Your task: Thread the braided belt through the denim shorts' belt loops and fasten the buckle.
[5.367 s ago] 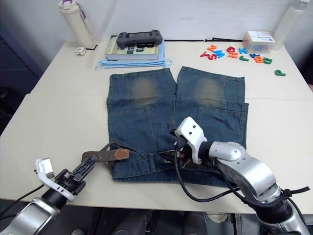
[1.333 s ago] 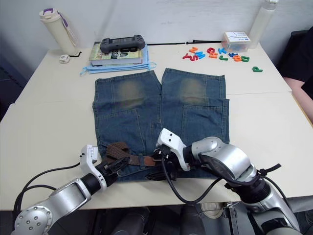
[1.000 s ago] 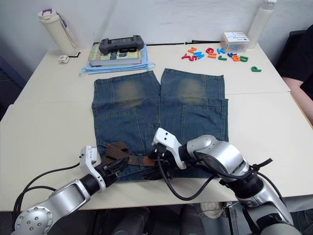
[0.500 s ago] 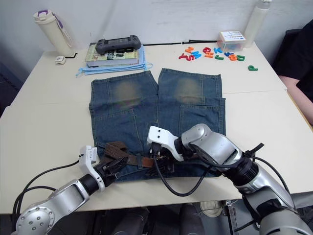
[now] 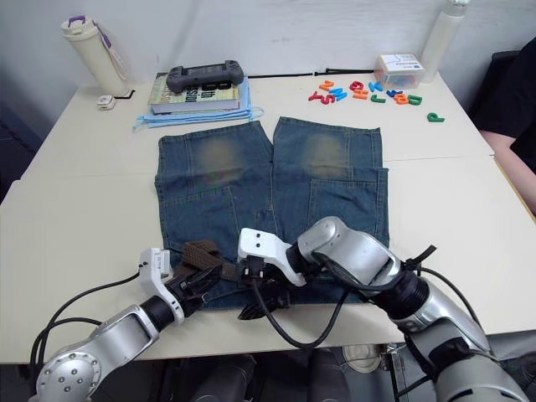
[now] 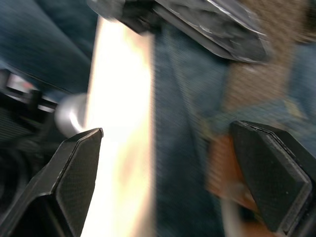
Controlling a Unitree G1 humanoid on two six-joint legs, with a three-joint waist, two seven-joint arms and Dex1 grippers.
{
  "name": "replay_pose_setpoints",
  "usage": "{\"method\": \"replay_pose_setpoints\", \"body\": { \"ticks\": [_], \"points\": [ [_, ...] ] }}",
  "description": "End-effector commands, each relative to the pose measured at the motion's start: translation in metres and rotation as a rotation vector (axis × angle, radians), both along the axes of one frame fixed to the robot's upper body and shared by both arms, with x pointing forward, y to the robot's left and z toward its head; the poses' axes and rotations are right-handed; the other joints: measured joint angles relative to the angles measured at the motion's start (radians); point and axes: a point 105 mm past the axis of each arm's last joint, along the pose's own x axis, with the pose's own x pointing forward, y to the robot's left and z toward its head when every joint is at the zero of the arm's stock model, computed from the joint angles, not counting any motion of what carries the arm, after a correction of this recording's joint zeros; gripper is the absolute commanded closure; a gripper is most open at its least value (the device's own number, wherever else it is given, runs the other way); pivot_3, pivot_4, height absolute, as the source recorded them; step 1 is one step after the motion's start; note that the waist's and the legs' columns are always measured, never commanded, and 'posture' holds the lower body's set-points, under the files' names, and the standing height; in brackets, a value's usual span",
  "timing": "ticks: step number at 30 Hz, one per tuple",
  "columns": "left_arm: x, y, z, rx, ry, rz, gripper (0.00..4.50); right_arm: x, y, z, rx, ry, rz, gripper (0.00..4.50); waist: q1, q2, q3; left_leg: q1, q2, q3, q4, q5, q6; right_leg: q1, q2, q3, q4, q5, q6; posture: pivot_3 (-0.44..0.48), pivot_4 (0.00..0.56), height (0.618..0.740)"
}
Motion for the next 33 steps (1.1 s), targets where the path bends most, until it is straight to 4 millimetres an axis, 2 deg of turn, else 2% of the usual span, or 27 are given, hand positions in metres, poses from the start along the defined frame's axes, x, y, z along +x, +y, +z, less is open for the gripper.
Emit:
{"method": "replay_pose_setpoints", "body": {
  "ticks": [1, 4, 6, 11, 14, 19, 26, 33],
  "points": [
    [0.002, -0.001, -0.002, 0.004, 0.007, 0.002, 4.50, 0.005, 0.002, 0.009, 0.054, 0.068, -0.038, 0.06, 0.001, 0.000, 0.000, 0.000, 0.000, 0.000, 0.000, 0.000, 0.000, 0.000, 0.000, 0.000, 0.000, 0.000, 0.000, 0.000, 0.150, 0.730],
    [0.003, -0.001, -0.001, 0.003, 0.005, 0.002, 4.50, 0.019, -0.006, 0.006, 0.044, 0.058, -0.092, 0.06, 0.001, 0.000, 0.000, 0.000, -0.001, 0.000, 0.000, 0.000, 0.000, 0.000, 0.000, 0.000, 0.000, 0.000, 0.000, 0.000, 0.150, 0.730],
    [0.003, 0.000, -0.002, 0.003, 0.005, 0.006, 4.50, 0.023, -0.013, 0.013, 0.060, 0.052, -0.117, 0.06, 0.001, 0.000, 0.000, 0.000, -0.001, 0.000, 0.000, 0.000, 0.000, 0.000, 0.000, 0.000, 0.000, 0.000, 0.000, 0.000, 0.150, 0.730],
    [0.003, 0.002, -0.002, -0.008, 0.010, 0.016, 4.50, 0.010, -0.029, 0.031, 0.124, 0.073, -0.174, 0.06, 0.002, 0.000, 0.000, 0.000, -0.001, 0.000, 0.000, 0.000, 0.000, 0.000, 0.000, 0.000, -0.001, 0.000, 0.000, 0.000, 0.150, 0.730],
    [0.002, 0.002, -0.003, -0.005, 0.014, 0.009, 4.50, -0.002, -0.042, 0.038, 0.163, 0.123, -0.266, 0.06, 0.002, 0.000, 0.000, -0.001, 0.001, 0.000, -0.001, -0.001, 0.000, 0.000, 0.000, 0.000, -0.001, 0.000, 0.000, 0.000, 0.150, 0.730],
    [0.003, 0.003, -0.002, -0.007, 0.012, 0.000, 4.50, -0.014, -0.046, 0.037, 0.212, 0.183, -0.400, 0.06, 0.001, 0.000, 0.000, -0.001, 0.001, 0.000, 0.000, -0.001, -0.001, 0.000, 0.000, 0.000, -0.001, 0.000, 0.000, 0.000, 0.150, 0.730],
    [0.004, 0.004, 0.000, -0.002, 0.014, -0.015, 4.50, -0.011, -0.036, 0.021, 0.215, 0.190, -0.547, 0.06, 0.001, 0.001, -0.001, 0.000, 0.002, -0.001, -0.001, -0.002, -0.001, 0.000, 0.001, 0.000, -0.001, 0.001, -0.001, 0.000, 0.150, 0.730],
    [0.004, 0.006, 0.001, 0.003, 0.013, -0.014, 4.50, -0.013, -0.041, 0.008, 0.182, 0.200, -0.602, 0.06, -0.001, 0.001, -0.001, 0.000, 0.002, 0.000, -0.001, -0.002, -0.002, 0.000, 0.001, 0.000, -0.001, 0.001, -0.001, 0.000, 0.150, 0.730]
  ]
}}
